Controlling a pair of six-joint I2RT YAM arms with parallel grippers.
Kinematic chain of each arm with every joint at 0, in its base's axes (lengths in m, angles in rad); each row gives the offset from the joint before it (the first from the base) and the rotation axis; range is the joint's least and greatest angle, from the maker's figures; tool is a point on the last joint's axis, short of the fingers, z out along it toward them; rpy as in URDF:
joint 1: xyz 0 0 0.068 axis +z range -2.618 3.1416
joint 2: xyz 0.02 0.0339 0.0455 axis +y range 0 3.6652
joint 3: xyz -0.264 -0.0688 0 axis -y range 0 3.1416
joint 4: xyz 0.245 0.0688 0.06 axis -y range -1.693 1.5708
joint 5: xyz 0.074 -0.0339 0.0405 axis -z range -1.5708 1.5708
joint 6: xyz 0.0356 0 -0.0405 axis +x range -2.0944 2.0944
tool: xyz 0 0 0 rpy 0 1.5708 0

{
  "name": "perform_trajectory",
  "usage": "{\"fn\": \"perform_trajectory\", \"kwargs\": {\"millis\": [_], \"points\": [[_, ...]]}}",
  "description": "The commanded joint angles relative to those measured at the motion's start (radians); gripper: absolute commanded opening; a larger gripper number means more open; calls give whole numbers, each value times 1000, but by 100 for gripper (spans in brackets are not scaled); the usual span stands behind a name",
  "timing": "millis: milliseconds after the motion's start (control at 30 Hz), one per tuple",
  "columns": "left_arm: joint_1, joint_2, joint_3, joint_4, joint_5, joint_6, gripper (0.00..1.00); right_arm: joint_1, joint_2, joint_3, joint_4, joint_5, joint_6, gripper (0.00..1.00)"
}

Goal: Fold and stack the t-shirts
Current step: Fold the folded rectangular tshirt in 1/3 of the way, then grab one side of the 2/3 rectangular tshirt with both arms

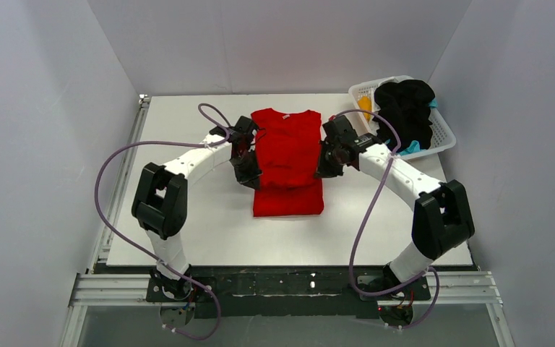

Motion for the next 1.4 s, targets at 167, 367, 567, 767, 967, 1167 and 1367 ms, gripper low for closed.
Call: {"fn": "perform_trajectory", "kwargs": {"millis": [167, 367, 567, 767, 967, 1167, 1367], "points": [[29, 149, 201, -123, -104, 62, 0, -78, 138, 176, 8, 35, -38, 1], [38, 225, 275, -136, -149, 72, 0, -105, 241, 224, 37, -3, -39, 1], [53, 249, 289, -148, -243, 52, 0, -117, 318, 277, 47, -23, -39, 1], [60, 282, 315, -126, -228, 51, 16, -133, 352, 300, 71, -21, -33, 14], [62, 226, 323, -99, -192, 84, 98, -150, 348, 395, 5, -2, -51, 66], [62, -38, -5, 71, -140, 87, 98, -148, 151, 129, 165, -90, -47, 82], [59, -237, -336, 188, -42, 16, 98, -125, -15, -165, 289, -220, -35, 85]]}}
